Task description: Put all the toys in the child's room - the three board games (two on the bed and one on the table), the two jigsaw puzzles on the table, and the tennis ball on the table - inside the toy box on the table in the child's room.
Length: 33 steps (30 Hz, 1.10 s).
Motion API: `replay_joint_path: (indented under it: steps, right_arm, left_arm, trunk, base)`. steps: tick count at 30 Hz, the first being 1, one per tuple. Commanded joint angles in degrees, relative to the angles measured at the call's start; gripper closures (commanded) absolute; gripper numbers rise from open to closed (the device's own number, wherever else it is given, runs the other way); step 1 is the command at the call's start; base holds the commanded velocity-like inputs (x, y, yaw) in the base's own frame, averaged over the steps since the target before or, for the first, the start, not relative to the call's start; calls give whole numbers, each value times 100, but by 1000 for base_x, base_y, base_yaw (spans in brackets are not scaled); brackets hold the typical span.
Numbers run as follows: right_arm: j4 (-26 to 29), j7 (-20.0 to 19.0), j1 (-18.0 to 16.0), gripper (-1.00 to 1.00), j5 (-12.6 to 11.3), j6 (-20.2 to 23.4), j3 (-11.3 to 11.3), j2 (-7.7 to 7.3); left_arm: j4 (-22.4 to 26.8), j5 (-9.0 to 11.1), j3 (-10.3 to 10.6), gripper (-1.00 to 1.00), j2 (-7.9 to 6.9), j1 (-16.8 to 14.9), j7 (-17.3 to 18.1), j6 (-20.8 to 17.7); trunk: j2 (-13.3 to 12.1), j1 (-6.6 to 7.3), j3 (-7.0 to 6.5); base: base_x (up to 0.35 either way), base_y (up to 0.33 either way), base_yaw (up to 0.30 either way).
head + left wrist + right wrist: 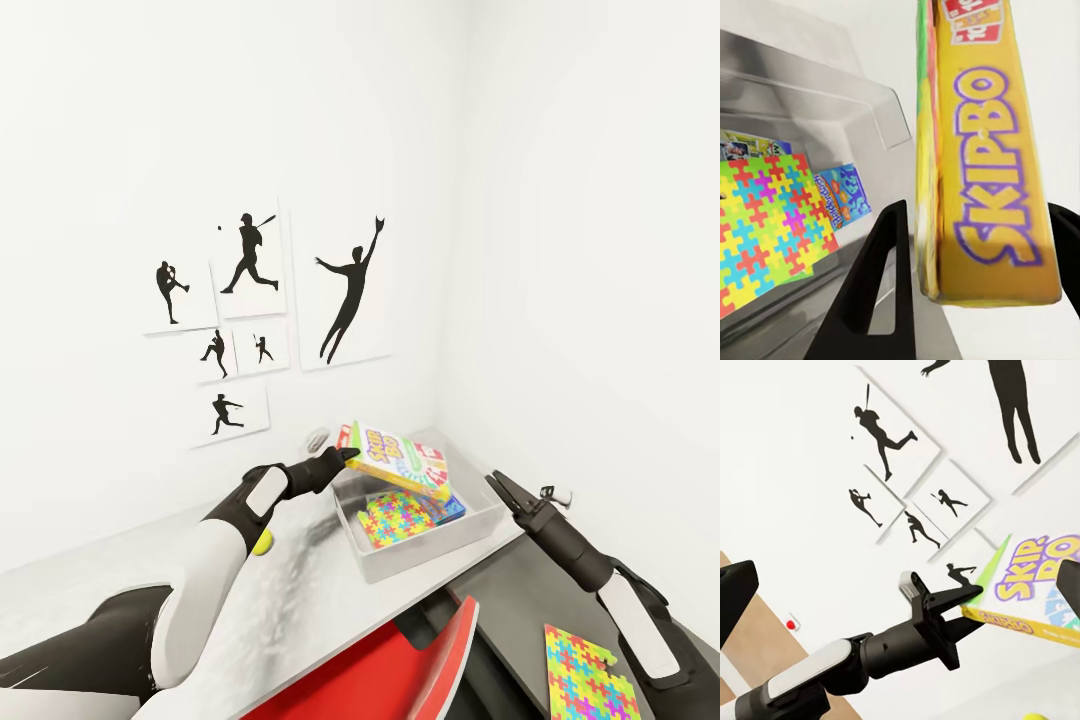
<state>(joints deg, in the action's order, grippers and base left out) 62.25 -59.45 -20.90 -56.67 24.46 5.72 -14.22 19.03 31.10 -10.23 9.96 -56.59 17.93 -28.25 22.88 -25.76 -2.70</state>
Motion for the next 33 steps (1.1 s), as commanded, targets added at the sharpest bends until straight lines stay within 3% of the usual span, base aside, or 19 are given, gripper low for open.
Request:
replay_joint_path:
  steps: [1, 8, 13, 20, 25, 33]
  right_arm:
    - [-2, -5, -1, -100, -44, 50, -1, -2]
    - [241, 11, 2, -100, -41, 52, -5, -7]
    - [989, 208, 202, -100, -38, 111, -7, -6]
    - [2424, 1341, 810, -100, -50, 496, 3, -9]
    - [2647, 1639, 895, -100, -54, 669, 18, -8]
    - [2686, 1696, 912, -100, -58, 714, 33, -14]
  left_arm:
    - [3, 21, -41, 100, 4, -1, 7, -49]
    - [-11, 27, -41, 100, 4, -1, 59, -49]
    - [-14, 26, -38, 100, 4, -1, 258, -49]
    - [-14, 21, -32, 100, 4, -1, 312, -49]
    - [-14, 19, -32, 100, 4, -1, 315, -49]
    - [-14, 19, -35, 100, 4, -1, 316, -49]
  trunk:
    - [4, -2, 3]
    - [4, -2, 3]
    - [4, -2, 3]
    - [4, -2, 3]
    - [4, -2, 3]
    - [4, -2, 3]
  base:
    - [0, 0, 0]
    - [0, 0, 0]
    - [0, 0, 0]
    - [0, 0, 0]
    - [0, 0, 0]
    - [0, 0, 0]
